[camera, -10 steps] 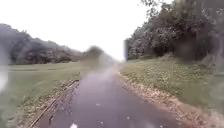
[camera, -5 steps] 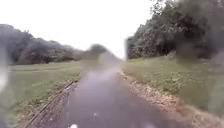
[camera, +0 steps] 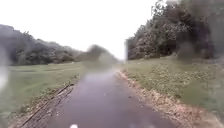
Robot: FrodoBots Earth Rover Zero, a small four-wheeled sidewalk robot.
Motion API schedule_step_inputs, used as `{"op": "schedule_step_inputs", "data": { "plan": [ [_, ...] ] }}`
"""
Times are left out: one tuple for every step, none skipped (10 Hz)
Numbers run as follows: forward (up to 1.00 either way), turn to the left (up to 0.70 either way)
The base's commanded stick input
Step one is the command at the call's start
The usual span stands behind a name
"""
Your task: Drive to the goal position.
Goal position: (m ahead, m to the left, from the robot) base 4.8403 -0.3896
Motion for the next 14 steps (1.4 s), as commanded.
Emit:
{"op": "schedule_step_inputs", "data": {
  "plan": [
    [0.70,0.08],
    [0.70,0.00],
    [0.70,0.00],
    [0.70,0.00],
    [0.70,0.00],
    [0.70,0.00],
    [0.70,0.00],
    [0.70,0.00],
    [0.70,0.00],
    [0.70,0.21],
    [0.70,0.35],
    [0.70,0.35],
    [0.70,0.14],
    [0.70,0.00]
  ]
}}
